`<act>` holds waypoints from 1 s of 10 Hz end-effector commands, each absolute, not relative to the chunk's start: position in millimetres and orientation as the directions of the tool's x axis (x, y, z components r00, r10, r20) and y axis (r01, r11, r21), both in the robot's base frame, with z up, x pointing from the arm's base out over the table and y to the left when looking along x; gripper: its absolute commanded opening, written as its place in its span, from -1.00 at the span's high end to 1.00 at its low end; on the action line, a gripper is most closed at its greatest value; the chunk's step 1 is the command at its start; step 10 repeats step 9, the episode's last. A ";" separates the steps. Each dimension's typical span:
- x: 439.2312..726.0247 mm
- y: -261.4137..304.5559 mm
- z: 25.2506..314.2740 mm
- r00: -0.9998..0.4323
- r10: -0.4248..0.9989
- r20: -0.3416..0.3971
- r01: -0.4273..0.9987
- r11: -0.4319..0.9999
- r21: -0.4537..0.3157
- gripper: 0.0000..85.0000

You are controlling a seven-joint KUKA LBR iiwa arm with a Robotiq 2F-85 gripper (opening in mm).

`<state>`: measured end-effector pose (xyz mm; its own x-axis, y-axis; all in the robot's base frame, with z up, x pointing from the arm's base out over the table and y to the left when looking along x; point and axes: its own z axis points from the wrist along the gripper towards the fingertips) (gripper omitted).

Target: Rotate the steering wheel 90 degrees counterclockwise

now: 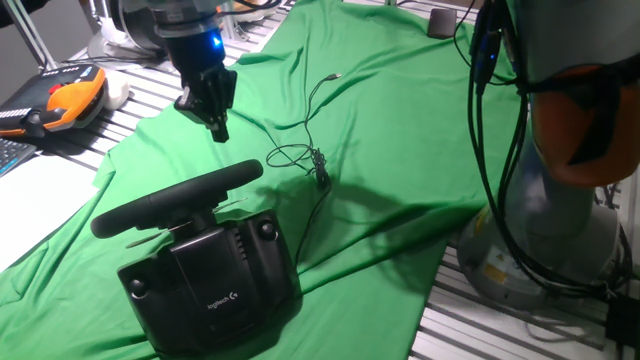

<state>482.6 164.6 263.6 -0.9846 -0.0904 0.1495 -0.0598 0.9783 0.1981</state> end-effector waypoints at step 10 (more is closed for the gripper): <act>476.1 170.5 272.1 -0.986 -0.094 0.136 -0.068 0.980 0.189 1.00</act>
